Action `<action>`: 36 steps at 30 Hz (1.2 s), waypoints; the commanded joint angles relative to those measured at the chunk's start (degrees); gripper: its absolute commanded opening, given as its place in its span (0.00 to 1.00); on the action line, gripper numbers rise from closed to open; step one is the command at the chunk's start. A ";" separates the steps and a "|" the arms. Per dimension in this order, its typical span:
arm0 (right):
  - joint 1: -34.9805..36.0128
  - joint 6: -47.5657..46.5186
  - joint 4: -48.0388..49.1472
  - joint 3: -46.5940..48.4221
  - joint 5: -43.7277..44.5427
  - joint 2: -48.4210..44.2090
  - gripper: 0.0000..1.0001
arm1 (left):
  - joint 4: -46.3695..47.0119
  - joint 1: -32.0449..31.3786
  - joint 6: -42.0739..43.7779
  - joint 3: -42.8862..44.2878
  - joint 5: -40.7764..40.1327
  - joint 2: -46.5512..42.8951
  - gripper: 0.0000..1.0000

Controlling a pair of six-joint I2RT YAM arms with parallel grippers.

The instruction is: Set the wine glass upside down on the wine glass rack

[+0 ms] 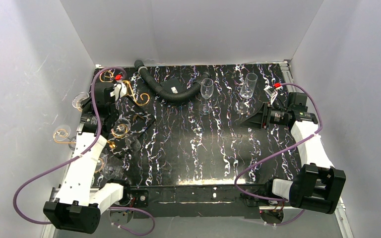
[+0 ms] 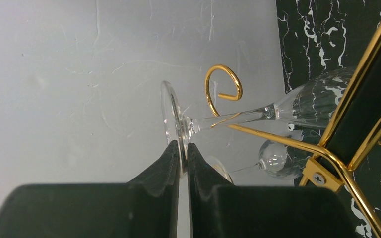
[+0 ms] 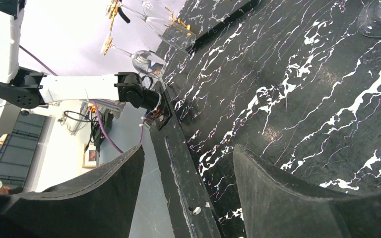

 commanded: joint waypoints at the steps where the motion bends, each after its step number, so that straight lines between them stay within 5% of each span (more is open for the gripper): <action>1: -0.52 -1.24 -0.69 2.43 -1.71 0.06 0.73 | 4.44 0.88 -0.51 -0.47 -1.65 -1.80 0.00; 36: -1.00 -4.64 -5.33 4.19 -3.83 -0.18 0.73 | 12.34 7.86 0.82 -1.13 -5.05 8.51 0.00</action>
